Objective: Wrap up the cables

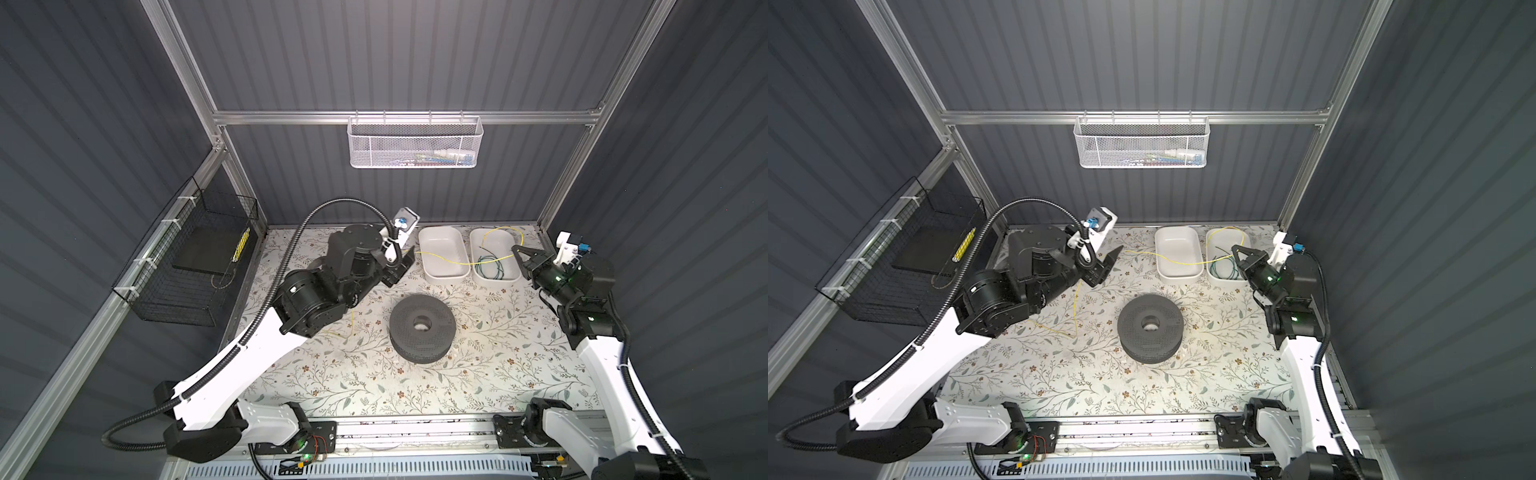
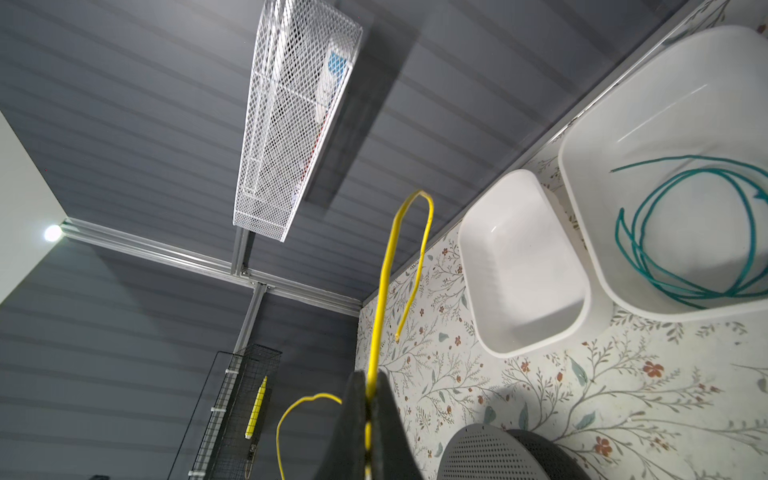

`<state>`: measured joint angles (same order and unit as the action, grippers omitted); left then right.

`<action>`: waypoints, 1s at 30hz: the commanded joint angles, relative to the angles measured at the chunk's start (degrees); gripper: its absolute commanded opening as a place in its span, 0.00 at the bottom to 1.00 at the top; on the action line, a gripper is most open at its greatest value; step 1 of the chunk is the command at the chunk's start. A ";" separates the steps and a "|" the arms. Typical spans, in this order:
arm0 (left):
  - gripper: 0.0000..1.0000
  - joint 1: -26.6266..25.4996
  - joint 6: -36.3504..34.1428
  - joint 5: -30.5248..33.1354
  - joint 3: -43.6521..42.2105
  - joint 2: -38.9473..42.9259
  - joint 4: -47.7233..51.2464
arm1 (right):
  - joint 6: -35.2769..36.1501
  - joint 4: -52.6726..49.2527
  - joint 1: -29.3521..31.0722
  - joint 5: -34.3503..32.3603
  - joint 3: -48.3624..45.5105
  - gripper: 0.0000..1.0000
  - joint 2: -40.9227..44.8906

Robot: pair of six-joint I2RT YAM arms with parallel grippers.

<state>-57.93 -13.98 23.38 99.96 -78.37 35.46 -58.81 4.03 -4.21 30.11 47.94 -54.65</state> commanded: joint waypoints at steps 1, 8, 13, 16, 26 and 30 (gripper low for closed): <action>0.67 -2.36 -1.24 -9.97 1.11 -8.21 -1.92 | 2.00 -1.40 3.19 -3.01 0.31 0.00 1.02; 0.64 -3.50 -2.76 -19.51 1.16 -17.96 -14.02 | 1.68 -2.47 8.69 -4.15 -1.22 0.00 3.11; 0.59 -3.67 -4.63 -18.88 1.07 -20.99 -16.24 | 1.58 -3.23 10.83 -4.33 -2.39 0.00 5.22; 0.54 -3.86 -6.09 -16.13 -1.89 -20.48 -19.78 | 1.68 -3.32 11.67 -4.61 -3.02 0.00 6.09; 0.39 -3.86 -7.91 -14.69 -3.14 -22.24 -18.15 | 1.59 -2.74 12.56 -4.10 -3.43 0.00 6.31; 0.33 -3.86 -8.33 -13.67 -2.61 -23.22 -17.69 | 1.50 -2.86 13.17 -4.00 -3.37 0.00 6.44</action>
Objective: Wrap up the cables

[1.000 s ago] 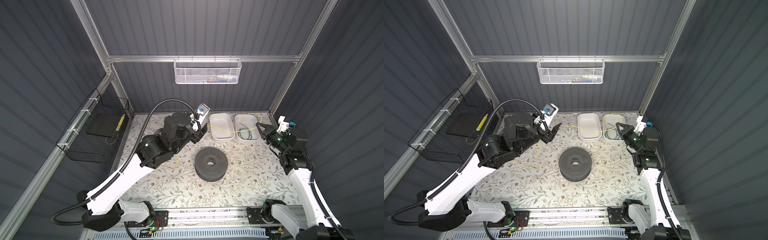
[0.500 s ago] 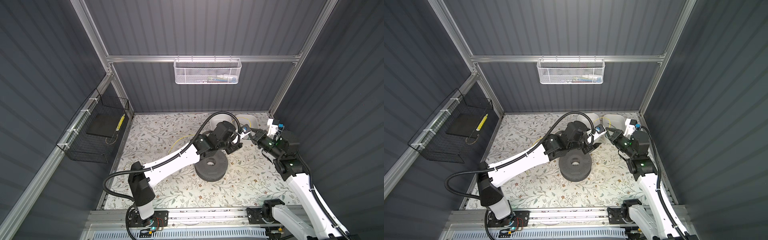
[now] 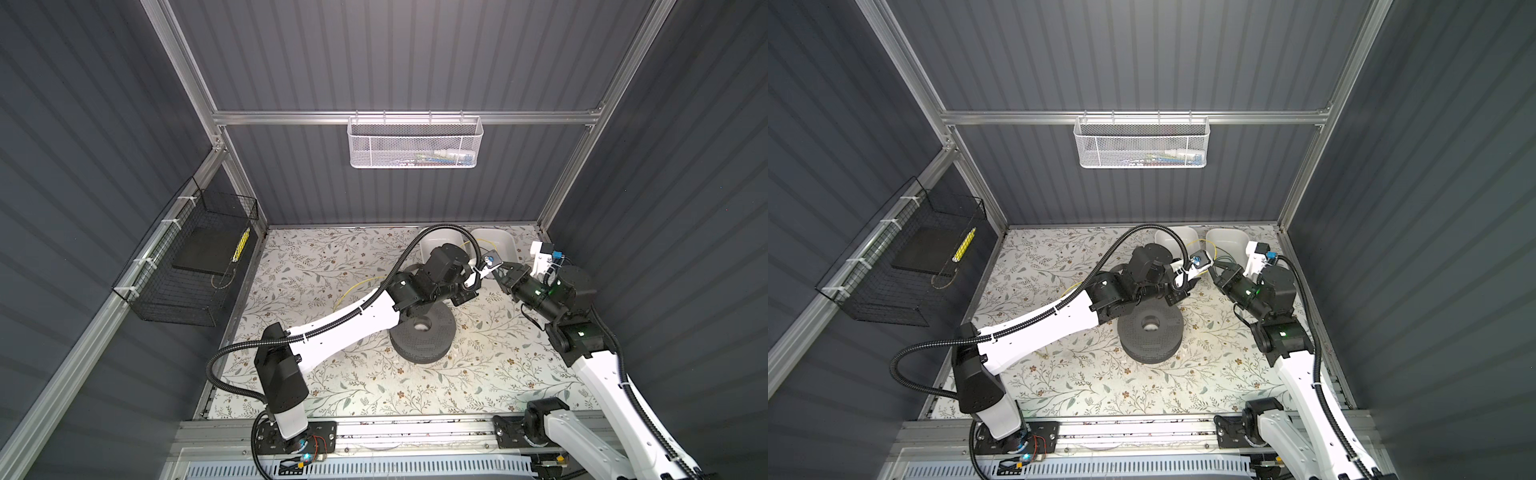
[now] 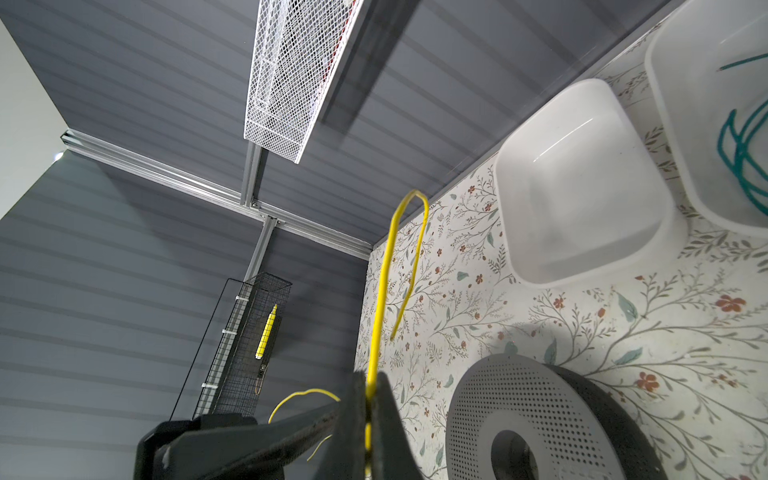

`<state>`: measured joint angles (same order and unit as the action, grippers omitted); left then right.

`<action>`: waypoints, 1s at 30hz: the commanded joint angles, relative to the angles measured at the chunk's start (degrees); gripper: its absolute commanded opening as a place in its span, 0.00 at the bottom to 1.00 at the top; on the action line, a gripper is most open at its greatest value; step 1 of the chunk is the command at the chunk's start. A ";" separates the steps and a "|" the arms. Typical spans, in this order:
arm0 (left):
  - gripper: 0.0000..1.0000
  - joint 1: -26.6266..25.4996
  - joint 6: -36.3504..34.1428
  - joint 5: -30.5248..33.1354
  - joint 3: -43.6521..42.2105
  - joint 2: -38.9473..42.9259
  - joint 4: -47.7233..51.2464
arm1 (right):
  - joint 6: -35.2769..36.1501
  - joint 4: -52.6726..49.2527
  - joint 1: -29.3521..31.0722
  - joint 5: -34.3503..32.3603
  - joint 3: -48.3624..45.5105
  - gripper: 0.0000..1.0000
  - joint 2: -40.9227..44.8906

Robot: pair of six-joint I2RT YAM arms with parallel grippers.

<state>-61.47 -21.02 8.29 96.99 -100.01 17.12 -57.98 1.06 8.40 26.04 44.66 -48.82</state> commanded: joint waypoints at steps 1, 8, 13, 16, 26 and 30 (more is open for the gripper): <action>0.33 -0.31 -1.46 1.72 0.61 -1.96 0.95 | 0.67 0.08 0.64 0.07 -0.19 0.00 0.73; 0.25 -0.40 -1.49 1.77 1.09 -3.27 1.86 | 0.20 0.29 1.31 0.18 -0.78 0.00 0.96; 0.00 -0.49 -1.40 1.20 0.15 -2.75 1.51 | -0.12 0.70 1.57 0.52 -1.32 0.00 0.83; 0.00 -0.49 -1.15 -1.02 -1.67 -1.50 1.73 | 0.28 1.07 1.53 0.36 -1.34 0.00 0.83; 0.00 -0.49 -0.50 -4.93 -9.42 5.55 1.99 | 1.60 1.09 -1.70 5.26 1.10 0.26 -2.04; 0.00 -0.53 -1.82 -6.27 -9.07 5.50 3.06 | 0.76 2.30 -3.67 8.73 1.87 0.24 -3.82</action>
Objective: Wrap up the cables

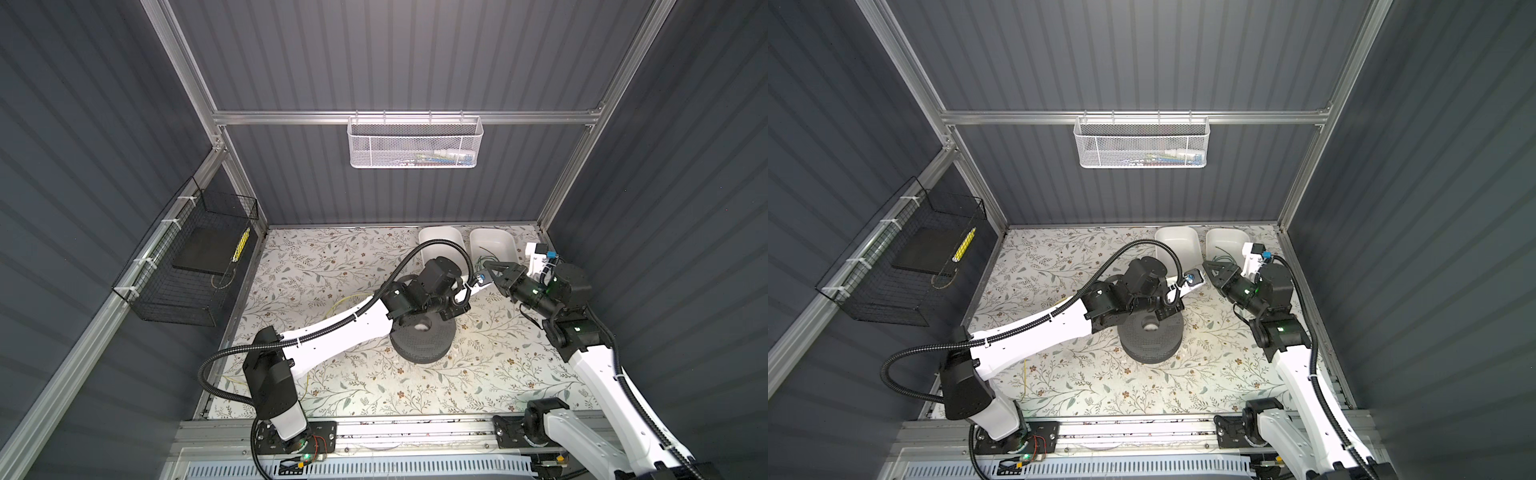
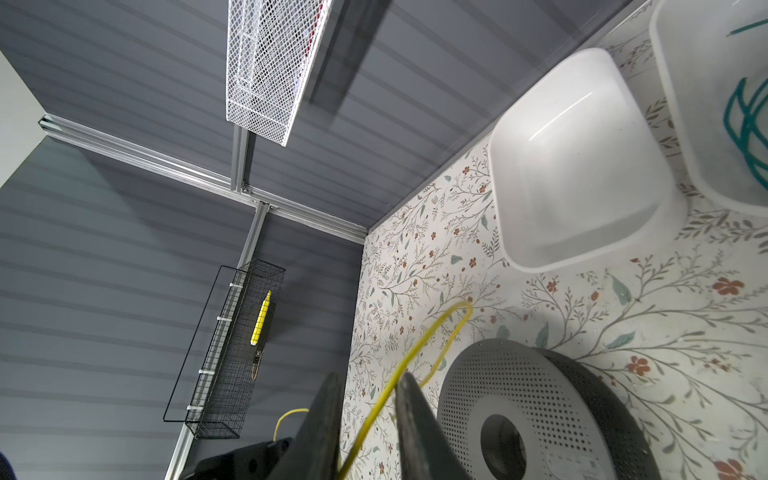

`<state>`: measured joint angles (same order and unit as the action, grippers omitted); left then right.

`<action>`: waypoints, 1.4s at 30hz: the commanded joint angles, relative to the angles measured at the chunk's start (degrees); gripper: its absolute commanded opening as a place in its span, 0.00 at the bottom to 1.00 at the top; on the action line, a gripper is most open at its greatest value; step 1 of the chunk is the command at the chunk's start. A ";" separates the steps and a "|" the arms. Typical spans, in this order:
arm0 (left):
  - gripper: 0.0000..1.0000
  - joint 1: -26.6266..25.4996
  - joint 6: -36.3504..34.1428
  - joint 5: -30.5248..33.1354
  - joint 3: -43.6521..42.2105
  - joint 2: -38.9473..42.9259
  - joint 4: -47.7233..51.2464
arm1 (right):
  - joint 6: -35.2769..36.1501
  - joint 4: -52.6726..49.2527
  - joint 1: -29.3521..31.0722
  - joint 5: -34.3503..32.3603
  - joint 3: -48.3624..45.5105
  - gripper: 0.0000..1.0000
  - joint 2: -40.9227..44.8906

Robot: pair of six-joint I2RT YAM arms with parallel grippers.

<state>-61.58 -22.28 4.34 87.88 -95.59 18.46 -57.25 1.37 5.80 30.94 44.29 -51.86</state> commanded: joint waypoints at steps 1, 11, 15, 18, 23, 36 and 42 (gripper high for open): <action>0.00 -0.38 -0.75 -2.43 0.76 0.82 2.49 | -0.82 2.75 -1.43 4.83 2.28 0.24 -1.27; 0.00 -0.38 -0.35 -2.12 -0.57 1.27 -0.47 | -11.19 14.97 -2.87 10.17 -1.44 0.24 -4.32; 0.00 -0.21 1.70 -1.22 -2.06 2.73 -4.39 | -12.72 13.73 -5.90 8.06 -4.58 0.43 -1.54; 0.00 1.26 5.32 -4.36 -3.02 3.97 -6.59 | -14.31 14.61 -10.28 8.06 -8.02 0.44 0.42; 0.00 5.30 13.41 -11.04 -3.19 5.21 -8.70 | -9.06 14.12 -10.93 9.93 -10.90 0.42 -0.64; 0.00 7.42 22.60 -15.92 -5.01 6.16 -18.78 | -12.59 29.37 2.55 7.66 -10.94 0.47 -8.87; 0.00 7.42 23.75 -16.12 -5.79 5.87 -20.80 | -20.46 38.47 5.29 3.69 -12.08 0.51 -11.84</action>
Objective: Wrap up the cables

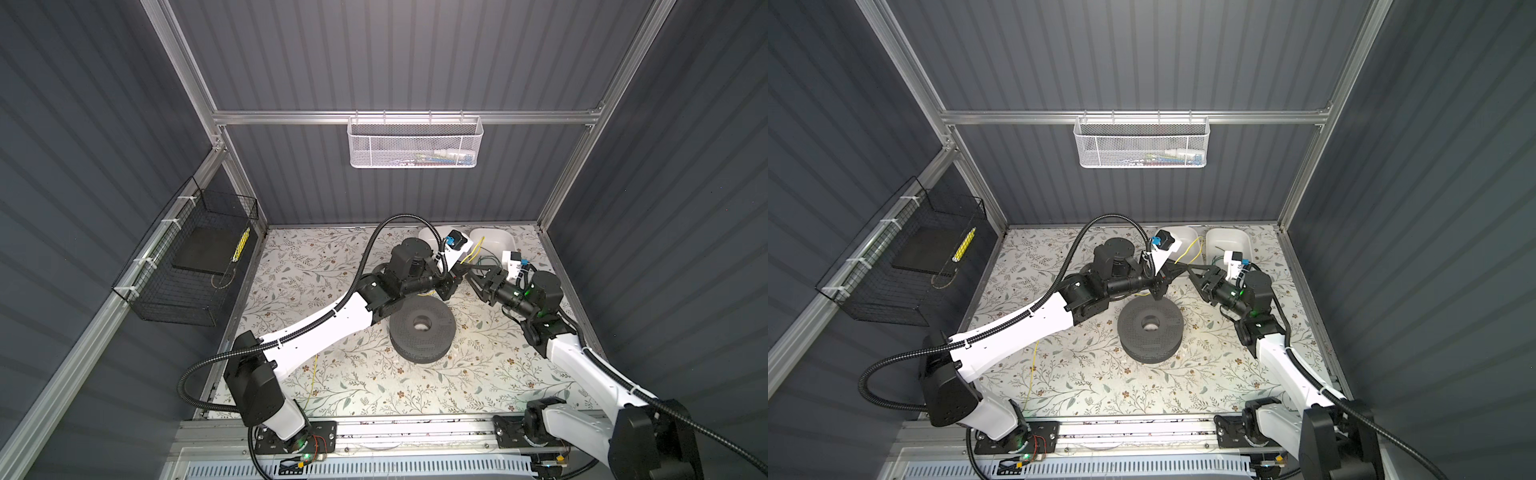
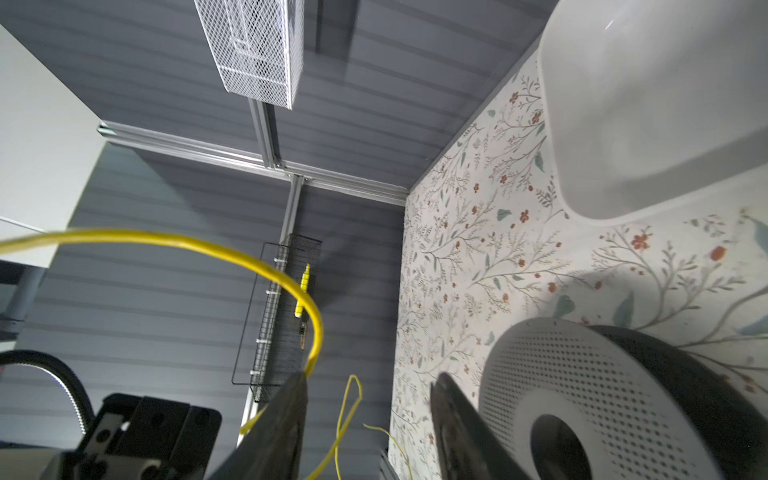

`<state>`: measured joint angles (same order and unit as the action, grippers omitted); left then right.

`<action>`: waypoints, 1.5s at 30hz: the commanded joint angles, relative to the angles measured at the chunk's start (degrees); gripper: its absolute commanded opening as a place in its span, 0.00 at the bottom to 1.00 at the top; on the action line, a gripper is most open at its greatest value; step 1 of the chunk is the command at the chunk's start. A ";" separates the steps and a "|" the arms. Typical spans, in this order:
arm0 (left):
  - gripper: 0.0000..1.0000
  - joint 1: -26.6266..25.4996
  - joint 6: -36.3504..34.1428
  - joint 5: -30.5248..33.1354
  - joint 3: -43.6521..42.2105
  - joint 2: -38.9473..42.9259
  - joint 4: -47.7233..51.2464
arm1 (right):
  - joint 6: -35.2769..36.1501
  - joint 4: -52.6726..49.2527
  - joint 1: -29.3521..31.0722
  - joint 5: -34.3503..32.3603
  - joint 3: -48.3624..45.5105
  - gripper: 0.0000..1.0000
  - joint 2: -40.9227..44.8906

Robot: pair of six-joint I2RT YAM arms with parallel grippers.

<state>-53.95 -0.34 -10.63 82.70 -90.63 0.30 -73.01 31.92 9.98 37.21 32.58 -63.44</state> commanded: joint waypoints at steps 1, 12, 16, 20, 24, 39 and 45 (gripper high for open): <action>0.00 -0.19 1.83 -1.14 -0.68 0.92 -2.89 | -5.02 8.29 1.52 -3.20 -0.41 0.50 -0.34; 0.00 -0.19 2.10 -0.29 -3.24 1.57 -4.87 | -4.69 6.84 4.10 -4.51 1.09 0.34 -0.36; 0.00 -0.07 1.75 1.12 -3.16 2.19 -4.68 | -3.56 5.96 4.68 -4.03 0.24 0.19 0.03; 0.00 1.65 2.47 0.37 -2.46 2.93 -2.13 | 3.99 -3.96 4.70 -3.37 0.54 0.05 2.40; 0.00 5.55 1.79 -1.05 -2.19 4.71 4.52 | 18.15 -21.33 4.53 -6.42 2.83 0.00 4.93; 0.00 8.44 -15.12 14.89 4.91 9.34 40.11 | 62.37 -58.56 4.83 -45.51 22.91 0.02 -0.32; 0.00 8.43 -17.96 18.05 2.74 9.06 41.54 | 69.31 -60.17 6.75 -55.73 26.26 0.04 -5.08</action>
<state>-46.26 -15.64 2.17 85.60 -83.05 36.47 -9.39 -22.52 17.69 -3.92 57.84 -67.07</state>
